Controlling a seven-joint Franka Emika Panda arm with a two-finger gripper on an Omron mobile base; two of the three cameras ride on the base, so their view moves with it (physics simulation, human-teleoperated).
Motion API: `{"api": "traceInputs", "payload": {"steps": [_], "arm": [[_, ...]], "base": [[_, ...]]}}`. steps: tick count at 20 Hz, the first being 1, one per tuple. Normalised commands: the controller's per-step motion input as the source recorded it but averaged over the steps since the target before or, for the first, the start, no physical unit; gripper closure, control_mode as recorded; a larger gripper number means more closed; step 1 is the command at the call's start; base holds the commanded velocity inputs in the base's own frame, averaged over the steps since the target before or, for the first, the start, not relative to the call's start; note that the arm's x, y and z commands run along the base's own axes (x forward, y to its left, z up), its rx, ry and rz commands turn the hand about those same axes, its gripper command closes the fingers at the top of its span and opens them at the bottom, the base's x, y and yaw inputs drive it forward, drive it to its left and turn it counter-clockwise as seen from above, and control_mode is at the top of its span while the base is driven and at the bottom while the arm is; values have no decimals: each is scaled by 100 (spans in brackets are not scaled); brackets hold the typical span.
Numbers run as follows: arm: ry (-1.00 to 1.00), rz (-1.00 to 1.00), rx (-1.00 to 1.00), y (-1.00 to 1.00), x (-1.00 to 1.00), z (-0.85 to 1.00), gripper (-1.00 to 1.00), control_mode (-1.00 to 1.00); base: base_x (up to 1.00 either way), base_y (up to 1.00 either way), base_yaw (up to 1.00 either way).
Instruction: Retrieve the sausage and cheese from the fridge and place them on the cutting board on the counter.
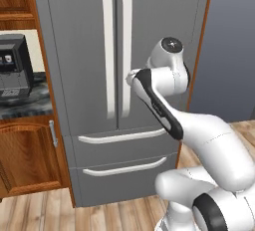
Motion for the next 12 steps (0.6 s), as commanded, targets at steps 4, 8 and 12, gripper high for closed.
{"api": "traceInputs", "payload": {"steps": [4, 8, 12], "arm": [[0, 4, 2, 27, 59, 18, -100, -100], [0, 10, 2, 7, 57, 7, -100, -100], [0, 2, 0, 0, 52, 0, -100, -100]], "base": [[0, 0, 0], [0, 0, 0], [0, 0, 0]]}}
